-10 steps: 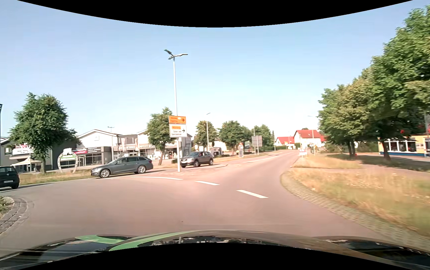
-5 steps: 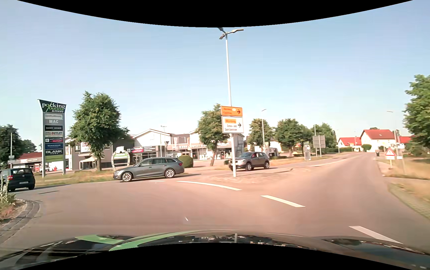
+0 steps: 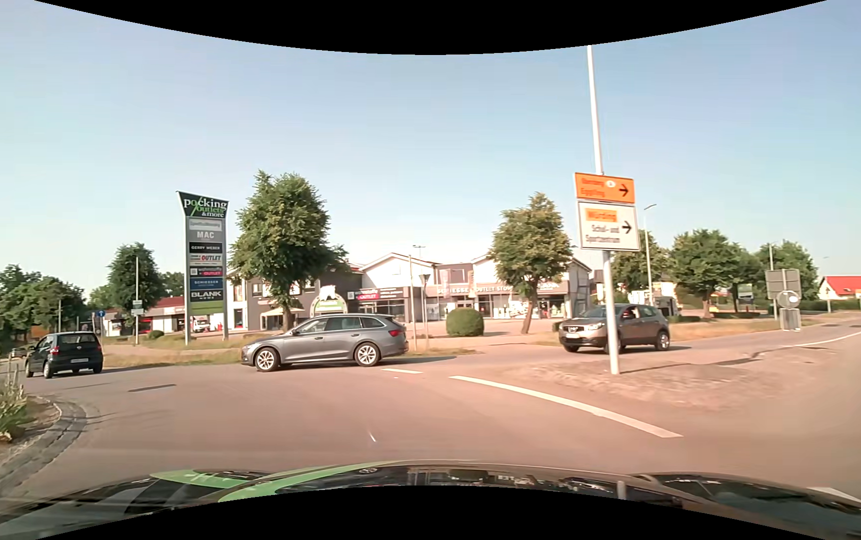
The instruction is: Follow the waypoints while adhering to traffic rules and regulations
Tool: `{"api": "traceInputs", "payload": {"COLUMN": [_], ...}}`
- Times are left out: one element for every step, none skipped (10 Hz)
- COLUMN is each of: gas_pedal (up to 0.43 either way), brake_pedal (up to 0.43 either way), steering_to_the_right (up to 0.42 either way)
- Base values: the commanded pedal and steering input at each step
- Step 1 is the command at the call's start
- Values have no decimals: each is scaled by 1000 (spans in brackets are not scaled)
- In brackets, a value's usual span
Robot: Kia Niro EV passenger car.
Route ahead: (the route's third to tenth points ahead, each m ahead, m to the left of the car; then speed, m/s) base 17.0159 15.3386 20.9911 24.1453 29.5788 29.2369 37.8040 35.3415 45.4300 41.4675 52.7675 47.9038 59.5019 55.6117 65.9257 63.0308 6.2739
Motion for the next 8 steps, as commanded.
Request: {"api": "traceInputs", "payload": {"gas_pedal": [0, 0, 0, 0, 0, 0, 0, 0], "brake_pedal": [134, 134, 134, 146, 146, 146, 146, 146], "steering_to_the_right": [-273, -273, -276, -278, -278, -279, -280, -281]}}
